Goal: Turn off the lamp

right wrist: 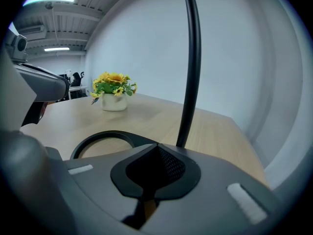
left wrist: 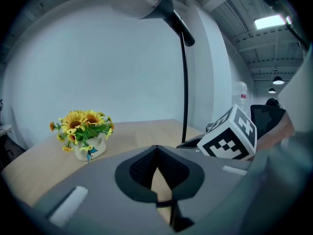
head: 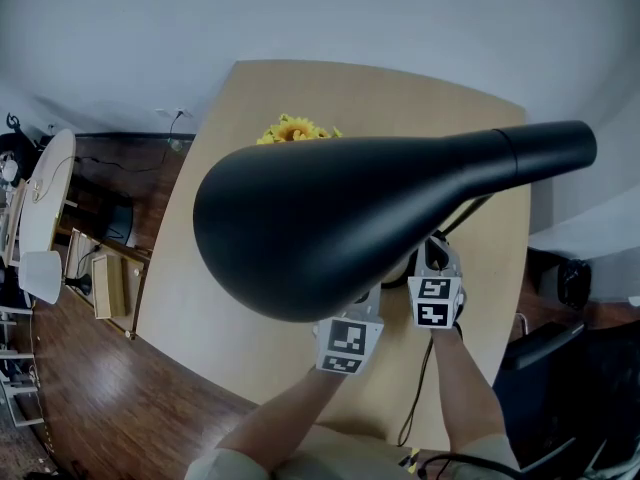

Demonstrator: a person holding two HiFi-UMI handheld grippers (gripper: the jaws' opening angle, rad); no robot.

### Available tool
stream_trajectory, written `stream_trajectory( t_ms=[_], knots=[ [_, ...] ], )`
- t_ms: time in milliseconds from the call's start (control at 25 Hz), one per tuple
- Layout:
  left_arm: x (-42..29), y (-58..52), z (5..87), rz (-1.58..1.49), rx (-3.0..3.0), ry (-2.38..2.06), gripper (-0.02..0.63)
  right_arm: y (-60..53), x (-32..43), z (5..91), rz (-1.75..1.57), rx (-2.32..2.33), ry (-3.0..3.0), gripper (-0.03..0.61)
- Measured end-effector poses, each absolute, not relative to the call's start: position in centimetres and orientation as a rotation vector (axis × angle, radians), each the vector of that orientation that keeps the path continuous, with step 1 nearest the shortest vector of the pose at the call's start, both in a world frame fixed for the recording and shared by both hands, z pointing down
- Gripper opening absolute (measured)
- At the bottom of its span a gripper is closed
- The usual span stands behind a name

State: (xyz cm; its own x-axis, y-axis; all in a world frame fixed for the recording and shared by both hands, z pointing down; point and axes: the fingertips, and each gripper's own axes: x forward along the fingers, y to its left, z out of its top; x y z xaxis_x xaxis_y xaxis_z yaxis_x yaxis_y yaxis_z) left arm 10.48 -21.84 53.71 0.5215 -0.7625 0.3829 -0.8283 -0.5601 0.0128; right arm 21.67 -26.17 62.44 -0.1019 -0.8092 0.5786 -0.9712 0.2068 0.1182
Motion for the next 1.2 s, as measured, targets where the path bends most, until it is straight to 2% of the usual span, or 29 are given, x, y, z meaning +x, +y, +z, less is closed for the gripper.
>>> stream_trajectory(
  t_ms=[760, 1200],
  knots=[
    [6.4, -17.3, 48.5, 0.429, 2.684, -1.318, -0.005, -18.7, 19.1, 51.8, 0.327, 1.851, -1.997, -0.002],
    [2.1, -11.3, 43.9, 0.336, 2.802, -1.243, -0.006, -9.7, 13.2, 46.0, 0.323, 1.993, -2.033, -0.002]
  ],
)
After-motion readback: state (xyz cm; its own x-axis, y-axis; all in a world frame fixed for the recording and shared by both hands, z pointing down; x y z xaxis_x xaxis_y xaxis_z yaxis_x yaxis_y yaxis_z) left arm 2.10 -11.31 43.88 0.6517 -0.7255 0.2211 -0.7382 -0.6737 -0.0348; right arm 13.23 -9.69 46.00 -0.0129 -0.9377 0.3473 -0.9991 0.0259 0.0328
